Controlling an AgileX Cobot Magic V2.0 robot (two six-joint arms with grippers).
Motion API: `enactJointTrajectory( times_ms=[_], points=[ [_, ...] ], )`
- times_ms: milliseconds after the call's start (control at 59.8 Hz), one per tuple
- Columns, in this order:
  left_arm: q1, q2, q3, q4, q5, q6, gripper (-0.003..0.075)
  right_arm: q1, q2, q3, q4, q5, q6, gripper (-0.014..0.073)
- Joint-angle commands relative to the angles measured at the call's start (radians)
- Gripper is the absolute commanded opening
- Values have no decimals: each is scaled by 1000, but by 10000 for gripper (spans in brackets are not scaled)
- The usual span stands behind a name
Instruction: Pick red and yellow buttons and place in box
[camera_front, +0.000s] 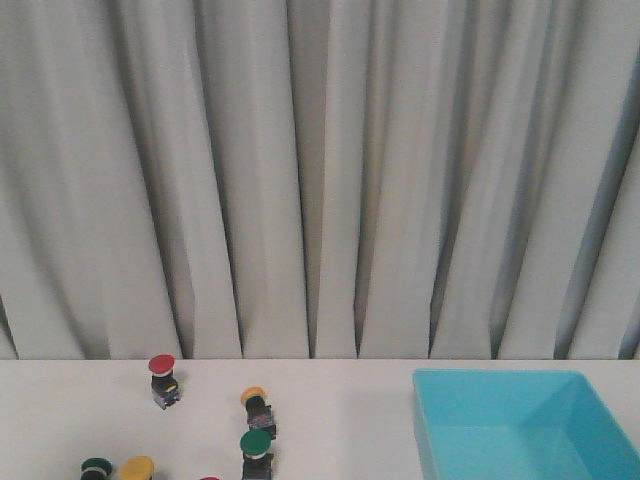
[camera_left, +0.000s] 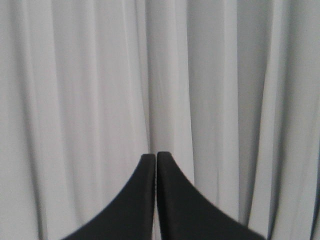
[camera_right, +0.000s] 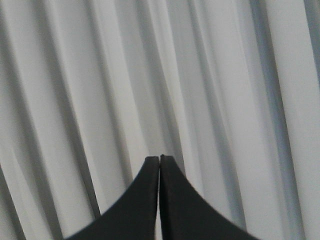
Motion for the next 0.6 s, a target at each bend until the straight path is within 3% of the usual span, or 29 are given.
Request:
enactJointTrajectory(
  times_ms=[0, 167, 268, 401, 502, 585],
  points=[
    [-9, 58, -52, -41, 9, -9, -6, 17, 15, -36, -9, 57, 17, -8],
    [-9, 100, -53, -57, 41, -9, 13, 96, 38, -36, -10, 178, 6, -8],
    [-9, 118, -53, -59, 41, -27, 77, 152, 68, -36, -15, 230, -22, 6],
    [-17, 122, -53, -61, 61, -31, 256, 206, 107, -36, -19, 275, -75, 94],
    [-37, 131, -53, -58, 118, -20, 454, 214, 148, -36, -29, 270, -110, 237],
    [-49, 143, -53, -62, 126, 12, 622, 214, 195, -36, -80, 260, -120, 405]
  ],
)
